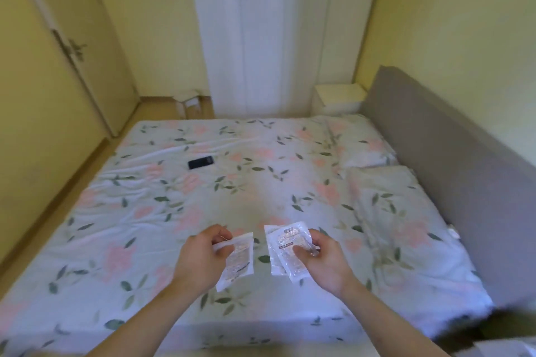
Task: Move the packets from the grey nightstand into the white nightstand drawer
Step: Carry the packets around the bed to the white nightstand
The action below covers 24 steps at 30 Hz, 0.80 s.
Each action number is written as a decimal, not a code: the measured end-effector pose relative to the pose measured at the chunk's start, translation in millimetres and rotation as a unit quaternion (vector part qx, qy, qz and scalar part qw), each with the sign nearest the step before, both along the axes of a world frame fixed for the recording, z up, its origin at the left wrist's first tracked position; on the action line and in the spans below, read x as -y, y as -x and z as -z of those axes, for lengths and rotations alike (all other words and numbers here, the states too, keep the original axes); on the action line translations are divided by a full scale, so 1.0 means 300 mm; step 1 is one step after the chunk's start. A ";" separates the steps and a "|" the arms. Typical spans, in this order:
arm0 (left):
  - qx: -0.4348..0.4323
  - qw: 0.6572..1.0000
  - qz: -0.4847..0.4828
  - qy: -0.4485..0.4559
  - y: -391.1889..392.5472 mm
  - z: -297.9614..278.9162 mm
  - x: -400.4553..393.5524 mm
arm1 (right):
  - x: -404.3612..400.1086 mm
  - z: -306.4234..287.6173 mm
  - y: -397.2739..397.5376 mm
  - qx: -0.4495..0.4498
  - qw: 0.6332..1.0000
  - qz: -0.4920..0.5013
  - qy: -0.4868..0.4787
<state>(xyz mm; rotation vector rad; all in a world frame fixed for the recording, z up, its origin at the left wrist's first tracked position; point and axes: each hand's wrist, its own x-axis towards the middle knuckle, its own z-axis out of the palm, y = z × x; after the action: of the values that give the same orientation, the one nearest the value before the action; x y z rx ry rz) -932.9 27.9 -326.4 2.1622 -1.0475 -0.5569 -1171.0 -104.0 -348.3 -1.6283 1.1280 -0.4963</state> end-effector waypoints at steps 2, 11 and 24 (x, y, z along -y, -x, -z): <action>0.016 0.999 -0.028 0.006 -0.156 -0.040 -0.099 | -0.053 -0.027 -0.185 0.012 0.999 -0.035 0.004; 0.055 0.982 -0.176 0.042 -0.759 -0.165 -0.500 | -0.243 -0.148 -0.934 0.023 0.980 -0.194 0.047; 0.065 0.934 -0.352 -0.016 -1.549 -0.148 -1.069 | -0.604 -0.101 -2.065 0.037 0.923 -0.380 0.047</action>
<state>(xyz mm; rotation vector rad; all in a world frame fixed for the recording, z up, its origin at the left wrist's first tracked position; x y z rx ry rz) -468.3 348.7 -282.1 2.4204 -0.2635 -0.0914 -551.4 77.4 -318.1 -1.9512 0.3498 -0.0945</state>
